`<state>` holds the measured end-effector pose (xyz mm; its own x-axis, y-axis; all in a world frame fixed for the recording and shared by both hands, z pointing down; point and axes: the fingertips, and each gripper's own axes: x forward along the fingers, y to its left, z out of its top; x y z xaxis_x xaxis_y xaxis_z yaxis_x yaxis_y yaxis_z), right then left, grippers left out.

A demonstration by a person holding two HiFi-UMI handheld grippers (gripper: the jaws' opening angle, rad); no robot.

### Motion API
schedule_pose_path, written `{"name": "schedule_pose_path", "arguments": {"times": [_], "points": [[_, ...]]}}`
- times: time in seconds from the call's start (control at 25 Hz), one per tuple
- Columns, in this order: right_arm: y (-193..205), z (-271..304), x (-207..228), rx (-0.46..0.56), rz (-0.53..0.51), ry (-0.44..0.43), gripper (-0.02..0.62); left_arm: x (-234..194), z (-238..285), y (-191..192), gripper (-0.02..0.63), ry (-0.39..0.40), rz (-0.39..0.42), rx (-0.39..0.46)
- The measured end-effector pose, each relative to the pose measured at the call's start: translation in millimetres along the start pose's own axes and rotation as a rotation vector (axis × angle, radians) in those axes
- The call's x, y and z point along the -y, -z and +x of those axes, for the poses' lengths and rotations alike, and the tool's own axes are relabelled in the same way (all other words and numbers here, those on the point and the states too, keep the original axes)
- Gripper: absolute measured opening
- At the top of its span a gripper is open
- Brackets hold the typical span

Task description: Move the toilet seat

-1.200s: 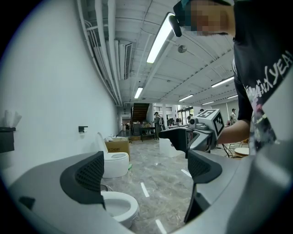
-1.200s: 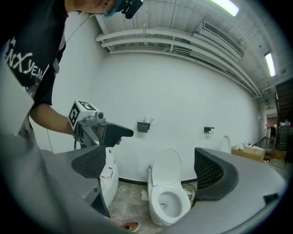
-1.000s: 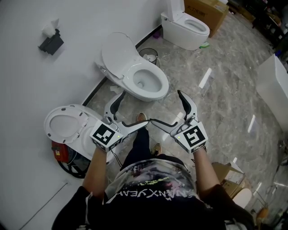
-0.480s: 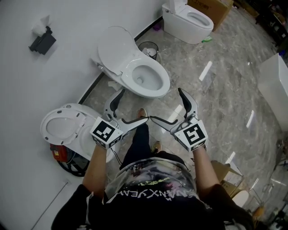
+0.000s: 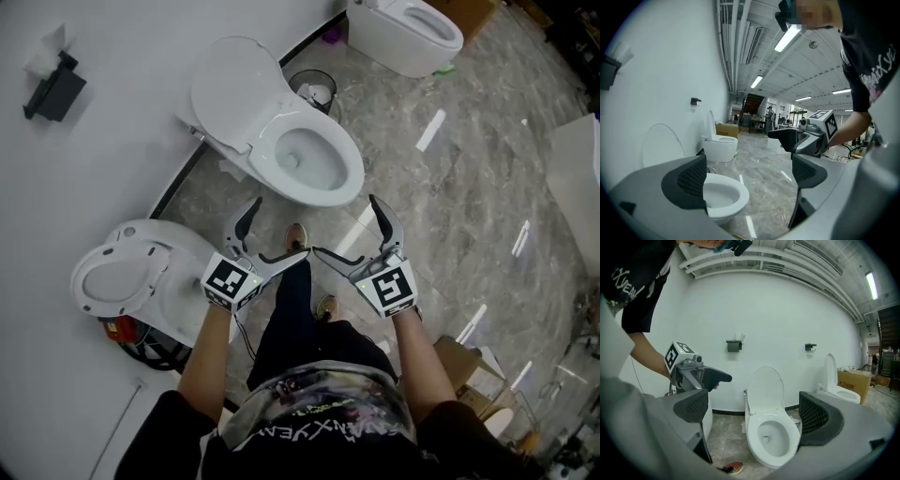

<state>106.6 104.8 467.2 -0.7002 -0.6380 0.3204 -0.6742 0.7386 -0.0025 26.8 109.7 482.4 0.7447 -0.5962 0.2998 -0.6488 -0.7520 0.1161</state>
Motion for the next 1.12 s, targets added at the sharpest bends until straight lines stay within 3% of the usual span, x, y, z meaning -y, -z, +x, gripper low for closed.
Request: {"name": "schedule_pose_path", "arguments": {"times": [0.4, 0.6, 1.12], "points": [[70, 80, 32, -0.068, -0.018, 0.047, 0.584, -66, 37, 71, 0.549, -0.011, -0.054, -0.032], [69, 122, 52, -0.030, -0.017, 0.061, 0.584, -101, 61, 77, 0.549, 0.035, -0.028, -0.053], [54, 190, 107, -0.051, 0.025, 0.108, 0.583, -177, 107, 69, 0.549, 0.092, -0.069, -0.054]]}}
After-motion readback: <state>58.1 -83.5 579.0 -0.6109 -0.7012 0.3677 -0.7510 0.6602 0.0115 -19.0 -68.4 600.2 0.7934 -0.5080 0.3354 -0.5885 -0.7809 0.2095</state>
